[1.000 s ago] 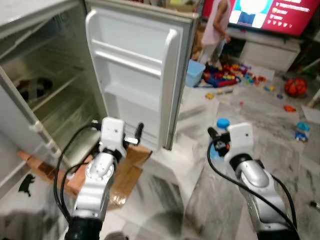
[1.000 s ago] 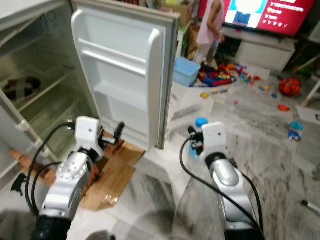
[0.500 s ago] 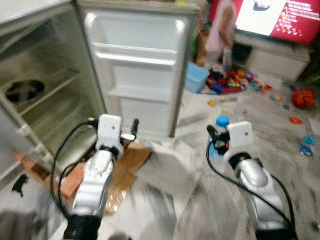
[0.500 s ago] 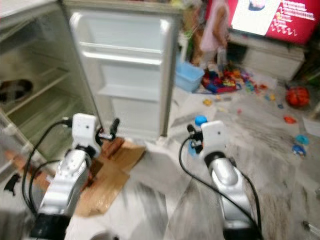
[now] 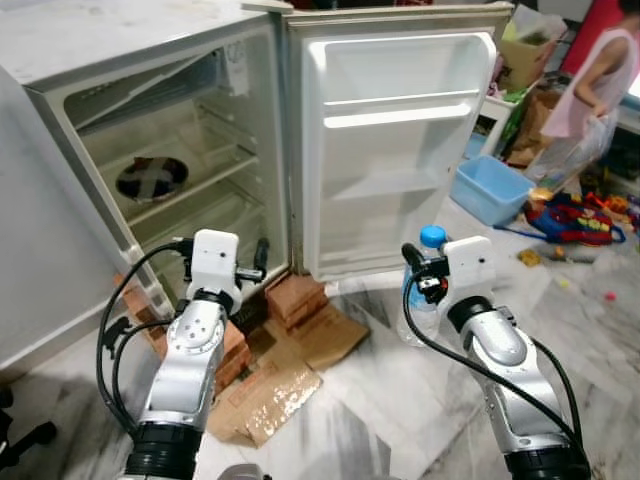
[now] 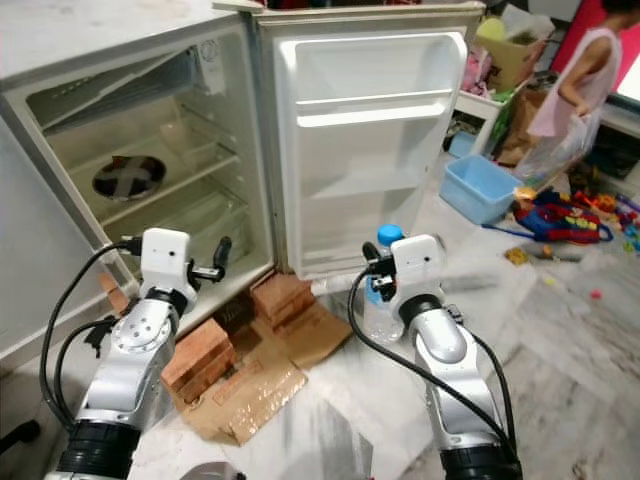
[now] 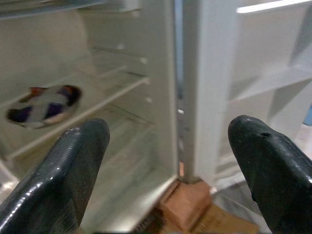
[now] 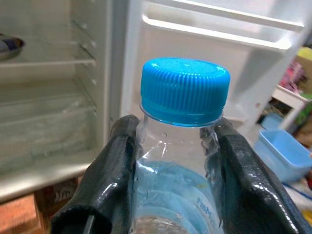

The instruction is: Restocking fridge

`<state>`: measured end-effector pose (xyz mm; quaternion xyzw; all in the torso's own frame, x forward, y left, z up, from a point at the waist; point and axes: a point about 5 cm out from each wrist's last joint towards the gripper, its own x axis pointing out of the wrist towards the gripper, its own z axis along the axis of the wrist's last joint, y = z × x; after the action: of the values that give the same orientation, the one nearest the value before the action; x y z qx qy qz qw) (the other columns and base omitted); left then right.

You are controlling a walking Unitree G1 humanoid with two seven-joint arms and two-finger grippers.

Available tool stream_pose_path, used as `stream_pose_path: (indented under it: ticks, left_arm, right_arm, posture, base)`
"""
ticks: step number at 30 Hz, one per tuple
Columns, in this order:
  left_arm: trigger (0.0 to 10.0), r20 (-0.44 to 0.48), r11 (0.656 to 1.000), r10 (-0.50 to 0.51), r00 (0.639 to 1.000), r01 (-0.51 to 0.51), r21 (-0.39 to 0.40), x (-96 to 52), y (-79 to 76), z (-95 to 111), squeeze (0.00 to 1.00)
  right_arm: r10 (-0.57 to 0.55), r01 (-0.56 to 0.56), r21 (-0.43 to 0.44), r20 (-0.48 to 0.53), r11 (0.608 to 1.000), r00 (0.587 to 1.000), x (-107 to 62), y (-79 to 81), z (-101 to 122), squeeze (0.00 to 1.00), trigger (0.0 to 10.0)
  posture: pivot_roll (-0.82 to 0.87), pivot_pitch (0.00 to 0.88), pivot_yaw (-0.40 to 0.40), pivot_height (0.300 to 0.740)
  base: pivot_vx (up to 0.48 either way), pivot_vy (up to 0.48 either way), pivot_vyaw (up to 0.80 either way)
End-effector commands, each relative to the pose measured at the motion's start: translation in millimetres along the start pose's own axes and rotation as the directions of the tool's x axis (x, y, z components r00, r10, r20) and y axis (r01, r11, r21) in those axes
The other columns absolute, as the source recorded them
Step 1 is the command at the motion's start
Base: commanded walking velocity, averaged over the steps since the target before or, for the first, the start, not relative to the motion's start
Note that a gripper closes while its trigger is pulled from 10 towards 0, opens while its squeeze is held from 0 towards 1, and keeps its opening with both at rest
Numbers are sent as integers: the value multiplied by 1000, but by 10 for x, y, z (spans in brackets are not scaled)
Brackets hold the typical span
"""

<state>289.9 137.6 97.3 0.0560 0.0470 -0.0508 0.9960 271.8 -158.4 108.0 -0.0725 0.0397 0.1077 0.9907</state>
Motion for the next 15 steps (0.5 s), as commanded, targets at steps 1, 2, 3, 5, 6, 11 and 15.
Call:
stream_pose_path:
  ticks: [1,2,3,5,6,11,15]
  left_arm:
    - [10000,-15,999,33,999,-33,16,4,67,-11,0]
    - [10000,-15,999,33,999,-33,16,4,67,-11,0]
    - [10000,-21,999,43,999,-42,23,7,75,-17,0]
    - [10000,-37,997,72,997,-71,27,13,91,-33,0]
    - [10000,-52,995,95,994,-94,31,20,103,-47,0]
    - [10000,-68,994,109,992,-108,17,26,108,-65,0]
    - [10000,-64,994,106,992,-104,29,25,95,-66,0]
  right_arm:
    - [25,-25,-2,48,1000,999,35,57,103,0,10000]
    - [25,-25,-2,48,1000,999,35,57,103,0,10000]
    - [28,-28,8,50,1000,998,39,62,105,0,10000]
    - [32,-33,15,53,999,998,46,67,109,0,10000]
    - [33,-34,13,56,999,998,51,66,112,0,10000]
    - [40,-40,-7,68,999,997,62,68,135,0,10000]
    - [54,-52,-23,75,998,996,71,82,141,0,10000]
  posture:
    - [0,0,-39,740]
    - [0,0,-39,740]
    - [2,0,-40,740]
    - [3,0,-40,740]
    - [4,0,-41,740]
    - [4,0,-42,740]
    - [6,0,-44,740]
  base:
    - [431,0,0]
    - [431,0,0]
    - [379,-292,0]
    - [324,-349,0]
    - [0,-469,0]
    - [0,-475,0]
    - [0,-480,705]
